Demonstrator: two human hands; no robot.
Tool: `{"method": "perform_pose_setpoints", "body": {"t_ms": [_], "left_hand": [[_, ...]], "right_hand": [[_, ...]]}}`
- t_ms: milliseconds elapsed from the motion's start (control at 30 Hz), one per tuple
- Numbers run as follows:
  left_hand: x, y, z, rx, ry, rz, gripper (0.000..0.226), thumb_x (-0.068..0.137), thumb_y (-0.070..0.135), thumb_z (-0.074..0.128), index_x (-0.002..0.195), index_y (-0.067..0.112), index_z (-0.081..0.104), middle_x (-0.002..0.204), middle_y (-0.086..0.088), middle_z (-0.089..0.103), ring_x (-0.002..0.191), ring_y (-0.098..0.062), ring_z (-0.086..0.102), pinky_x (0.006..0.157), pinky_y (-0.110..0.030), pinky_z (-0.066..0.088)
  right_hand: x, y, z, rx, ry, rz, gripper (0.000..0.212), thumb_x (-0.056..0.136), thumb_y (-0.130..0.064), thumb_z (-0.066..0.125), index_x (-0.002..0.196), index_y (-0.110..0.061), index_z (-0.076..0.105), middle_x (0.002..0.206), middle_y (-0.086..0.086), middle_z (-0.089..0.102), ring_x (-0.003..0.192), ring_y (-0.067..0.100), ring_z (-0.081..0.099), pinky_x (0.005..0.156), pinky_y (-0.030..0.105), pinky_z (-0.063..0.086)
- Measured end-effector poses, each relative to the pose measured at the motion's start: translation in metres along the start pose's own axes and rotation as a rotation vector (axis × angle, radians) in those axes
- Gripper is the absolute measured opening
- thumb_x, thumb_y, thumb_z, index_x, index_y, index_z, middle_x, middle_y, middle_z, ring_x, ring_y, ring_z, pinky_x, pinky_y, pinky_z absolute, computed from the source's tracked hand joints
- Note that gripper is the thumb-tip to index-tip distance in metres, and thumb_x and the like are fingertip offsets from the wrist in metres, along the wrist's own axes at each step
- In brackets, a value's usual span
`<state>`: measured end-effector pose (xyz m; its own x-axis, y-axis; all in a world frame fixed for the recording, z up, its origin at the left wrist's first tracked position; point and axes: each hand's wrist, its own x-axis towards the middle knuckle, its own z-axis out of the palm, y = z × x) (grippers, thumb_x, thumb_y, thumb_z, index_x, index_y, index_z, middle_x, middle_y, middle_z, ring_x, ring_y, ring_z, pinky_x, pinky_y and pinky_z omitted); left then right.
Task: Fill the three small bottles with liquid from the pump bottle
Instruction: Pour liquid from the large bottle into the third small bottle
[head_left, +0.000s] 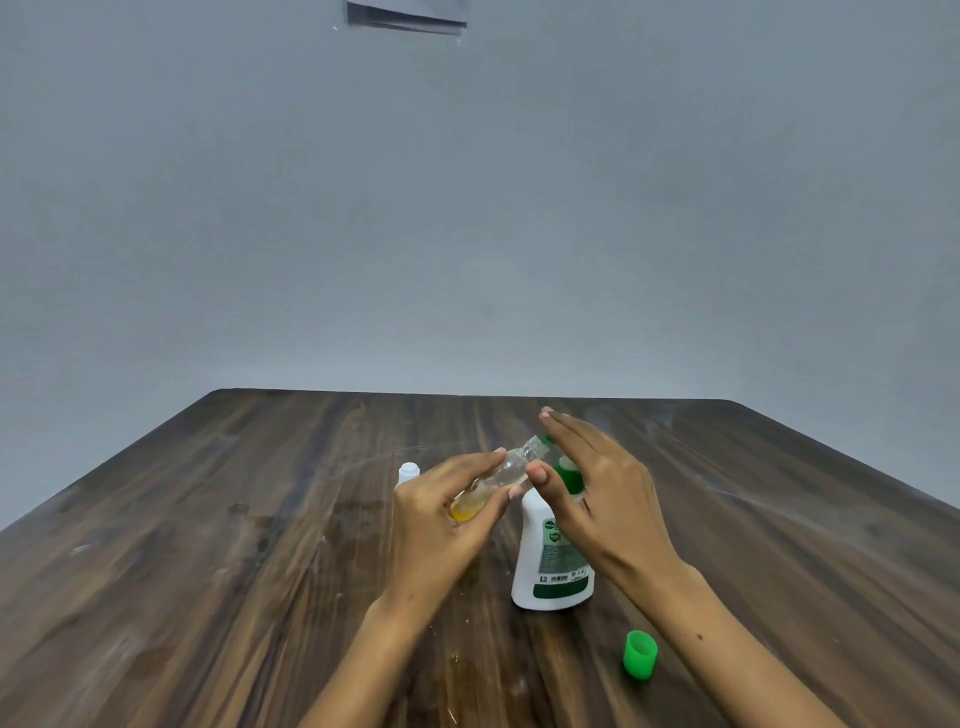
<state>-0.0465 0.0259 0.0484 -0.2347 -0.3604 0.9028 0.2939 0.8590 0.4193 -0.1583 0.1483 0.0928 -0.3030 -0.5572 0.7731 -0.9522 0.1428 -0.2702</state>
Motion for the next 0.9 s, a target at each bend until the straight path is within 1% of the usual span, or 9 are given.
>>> {"method": "perform_pose_setpoints", "body": {"t_ms": [67,233,367,433,567,667,767,800,900], "left_hand": [[-0.0008,0.0003,-0.0001,0.006,0.0,0.009,0.035,0.075,0.023,0.08,0.107,0.009,0.075,0.103,0.01,0.072,0.096,0.005,0.067,0.079,-0.012,0.052],[-0.0018,0.0017,-0.0002,0.014,-0.007,0.028,0.036,0.08,0.033,0.073,0.106,0.009,0.075,0.101,0.009,0.073,0.093,0.004,0.068,0.077,-0.012,0.053],[-0.0041,-0.0032,0.0016,0.035,0.01,0.029,0.033,0.073,0.017,0.085,0.104,0.008,0.076,0.1,0.006,0.075,0.093,0.001,0.069,0.075,-0.019,0.057],[-0.0047,-0.0035,0.0021,0.039,0.006,0.03,0.034,0.071,0.014,0.086,0.103,0.008,0.076,0.1,0.007,0.075,0.092,0.001,0.069,0.075,-0.02,0.057],[-0.0043,-0.0017,0.0015,0.017,-0.005,0.036,0.034,0.077,0.027,0.078,0.104,0.007,0.076,0.101,0.007,0.074,0.091,0.0,0.069,0.075,-0.019,0.057],[-0.0039,-0.0015,0.0012,0.027,0.0,0.041,0.034,0.078,0.029,0.077,0.105,0.008,0.076,0.101,0.008,0.074,0.092,0.001,0.069,0.076,-0.018,0.056],[-0.0044,-0.0017,0.0016,0.031,0.002,0.035,0.034,0.074,0.021,0.082,0.105,0.008,0.076,0.101,0.009,0.073,0.092,0.002,0.069,0.076,-0.017,0.056],[-0.0042,-0.0016,0.0018,0.03,0.001,0.033,0.034,0.074,0.02,0.082,0.105,0.009,0.076,0.101,0.009,0.073,0.092,0.002,0.069,0.076,-0.017,0.056],[-0.0037,-0.0016,0.0014,0.035,-0.011,0.044,0.035,0.077,0.031,0.075,0.104,0.009,0.076,0.101,0.009,0.073,0.092,0.002,0.068,0.077,-0.015,0.055]], "right_hand": [[-0.0001,0.0006,-0.0013,0.004,-0.007,-0.005,0.092,0.082,-0.083,0.015,0.131,-0.017,0.057,0.135,-0.003,0.055,0.126,0.011,0.048,0.098,0.029,0.041],[-0.0062,-0.0005,0.0058,-0.003,0.019,0.009,0.09,0.083,-0.081,0.018,0.125,-0.016,0.062,0.129,-0.003,0.06,0.119,0.012,0.054,0.093,0.019,0.037],[-0.0023,0.001,-0.0002,0.02,0.004,-0.007,0.092,0.083,-0.081,0.015,0.131,-0.015,0.058,0.134,-0.002,0.056,0.124,0.012,0.05,0.098,0.027,0.041],[-0.0002,0.0006,-0.0018,0.027,-0.005,0.005,0.094,0.082,-0.082,0.013,0.13,-0.016,0.059,0.134,-0.003,0.056,0.124,0.012,0.05,0.097,0.029,0.043],[-0.0038,-0.0013,0.002,0.003,0.027,-0.005,0.091,0.083,-0.081,0.016,0.121,-0.015,0.066,0.125,-0.003,0.063,0.115,0.012,0.057,0.088,0.019,0.039],[-0.0038,-0.0006,-0.0003,-0.011,0.005,-0.009,0.093,0.082,-0.083,0.014,0.126,-0.016,0.062,0.13,-0.003,0.059,0.12,0.012,0.054,0.092,0.021,0.038],[0.0001,-0.0003,-0.0041,-0.002,-0.024,-0.003,0.097,0.08,-0.084,0.01,0.131,-0.016,0.058,0.135,-0.003,0.055,0.124,0.011,0.049,0.096,0.026,0.039],[-0.0003,-0.0002,-0.0029,0.002,-0.007,-0.007,0.095,0.081,-0.083,0.011,0.129,-0.016,0.059,0.134,-0.003,0.056,0.123,0.012,0.051,0.095,0.026,0.04],[-0.0052,-0.0015,0.0055,0.014,0.056,-0.005,0.087,0.086,-0.078,0.017,0.12,-0.015,0.066,0.125,-0.002,0.063,0.115,0.014,0.058,0.09,0.022,0.041]]}}
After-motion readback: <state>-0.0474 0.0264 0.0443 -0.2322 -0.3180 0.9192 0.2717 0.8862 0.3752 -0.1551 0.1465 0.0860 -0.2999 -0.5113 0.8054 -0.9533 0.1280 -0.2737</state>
